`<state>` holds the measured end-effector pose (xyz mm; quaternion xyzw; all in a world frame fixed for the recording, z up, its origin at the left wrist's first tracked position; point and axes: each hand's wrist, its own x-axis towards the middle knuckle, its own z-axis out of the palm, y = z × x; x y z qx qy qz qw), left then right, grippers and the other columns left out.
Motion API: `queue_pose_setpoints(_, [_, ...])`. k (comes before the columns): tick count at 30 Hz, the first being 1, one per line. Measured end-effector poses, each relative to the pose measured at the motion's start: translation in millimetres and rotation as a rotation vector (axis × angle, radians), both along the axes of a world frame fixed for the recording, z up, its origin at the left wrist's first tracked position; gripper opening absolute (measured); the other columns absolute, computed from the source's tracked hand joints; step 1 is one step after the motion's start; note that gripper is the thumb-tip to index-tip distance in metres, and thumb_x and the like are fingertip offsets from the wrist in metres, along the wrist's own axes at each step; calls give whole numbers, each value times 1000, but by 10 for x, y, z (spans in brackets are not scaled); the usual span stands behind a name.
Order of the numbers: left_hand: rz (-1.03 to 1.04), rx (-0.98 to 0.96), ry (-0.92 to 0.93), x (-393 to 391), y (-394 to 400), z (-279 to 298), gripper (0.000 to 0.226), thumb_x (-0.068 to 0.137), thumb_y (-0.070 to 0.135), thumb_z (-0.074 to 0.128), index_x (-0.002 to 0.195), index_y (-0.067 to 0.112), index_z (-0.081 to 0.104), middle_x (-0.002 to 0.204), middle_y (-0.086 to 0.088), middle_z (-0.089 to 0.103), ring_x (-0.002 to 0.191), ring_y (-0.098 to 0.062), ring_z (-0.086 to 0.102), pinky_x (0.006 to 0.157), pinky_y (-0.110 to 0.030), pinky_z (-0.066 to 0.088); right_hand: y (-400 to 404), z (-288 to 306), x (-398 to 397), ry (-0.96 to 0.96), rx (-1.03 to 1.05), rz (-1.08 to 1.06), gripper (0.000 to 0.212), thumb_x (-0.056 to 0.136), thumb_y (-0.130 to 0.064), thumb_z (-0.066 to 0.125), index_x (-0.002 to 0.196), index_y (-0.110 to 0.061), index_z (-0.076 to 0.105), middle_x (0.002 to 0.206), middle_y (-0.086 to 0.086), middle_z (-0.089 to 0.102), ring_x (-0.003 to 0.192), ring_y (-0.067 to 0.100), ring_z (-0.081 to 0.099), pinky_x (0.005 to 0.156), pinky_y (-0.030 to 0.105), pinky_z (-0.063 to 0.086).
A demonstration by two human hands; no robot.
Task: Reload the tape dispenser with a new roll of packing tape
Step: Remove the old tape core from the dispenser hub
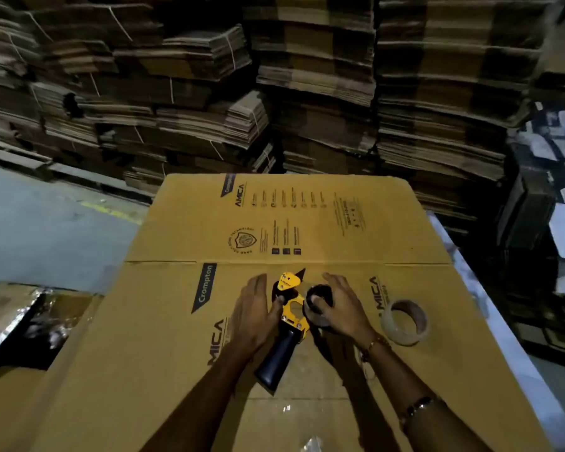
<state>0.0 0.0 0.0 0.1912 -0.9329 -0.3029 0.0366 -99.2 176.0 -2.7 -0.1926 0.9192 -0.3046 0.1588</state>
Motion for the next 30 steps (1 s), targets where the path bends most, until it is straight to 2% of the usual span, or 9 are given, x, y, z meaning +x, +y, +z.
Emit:
queue_pose_setpoints(3, [29, 128, -65, 134, 152, -139, 57, 100, 43, 49, 147, 12, 37, 145, -9, 47, 127, -25, 49, 100, -36, 42, 101, -94, 79, 25, 56, 25, 51, 98, -34, 57, 144, -15, 46, 144, 5, 41, 133, 26, 38, 103, 34, 38])
queue_pose_setpoints(6, [47, 222, -207, 265, 268, -313, 55, 97, 44, 55, 142, 16, 44, 138, -7, 53, 121, -26, 56, 96, -38, 48, 204, -206, 141, 64, 124, 85, 44, 98, -33, 54, 139, -19, 52, 145, 1, 43, 134, 22, 35, 102, 37, 42])
queue_pose_setpoints(9, [35, 271, -254, 351, 334, -427, 39, 95, 45, 57, 127, 24, 56, 122, -3, 66, 110, -25, 63, 90, -39, 52, 266, -287, 172, 136, 168, 130, 40, 98, -32, 54, 135, -20, 56, 149, -1, 40, 137, 21, 32, 102, 39, 45])
queue_pose_setpoints(14, [-1, 290, -273, 407, 396, -485, 41, 100, 39, 51, 138, 24, 49, 125, -5, 67, 113, -28, 62, 86, -31, 46, 368, -409, 225, 234, 208, 185, 36, 93, -25, 59, 129, -22, 61, 153, -1, 36, 140, 21, 28, 102, 43, 47])
queue_pose_setpoints(17, [-46, 341, -295, 460, 306, -484, 44, 100, 37, 52, 142, 26, 47, 130, -4, 65, 116, -27, 62, 96, -40, 50, 418, -420, 269, 268, 177, 177, 27, 91, -22, 63, 118, -19, 65, 146, 2, 43, 135, 24, 35, 100, 39, 46])
queue_pose_setpoints(21, [-136, 378, -364, 602, 130, -403, 55, 92, 47, 50, 143, 25, 47, 127, -7, 66, 109, -30, 64, 90, -40, 52, 516, -406, 456, 305, 153, 185, 19, 89, -23, 65, 108, -19, 66, 136, 0, 49, 129, 22, 39, 96, 33, 47])
queue_pose_setpoints(23, [-171, 366, -400, 660, 46, -367, 65, 86, 53, 43, 144, 24, 46, 131, -6, 64, 112, -25, 62, 93, -36, 50, 577, -400, 594, 302, 140, 188, 19, 89, -23, 65, 107, -19, 67, 135, -2, 49, 128, 19, 37, 94, 28, 45])
queue_pose_setpoints(25, [-214, 338, -444, 689, -24, -357, 62, 89, 51, 44, 145, 24, 45, 135, -5, 62, 117, -23, 60, 98, -37, 49, 629, -398, 722, 303, 134, 197, 17, 89, -23, 66, 105, -19, 68, 134, -1, 50, 128, 18, 36, 93, 28, 46])
queue_pose_setpoints(30, [-238, 128, -434, 672, -54, -341, 48, 100, 28, 55, 146, 24, 45, 137, -6, 59, 122, -25, 56, 99, -35, 44, 719, -425, 882, 301, 108, 236, 18, 80, -23, 76, 97, -19, 71, 132, 0, 53, 125, 17, 35, 90, 31, 50])
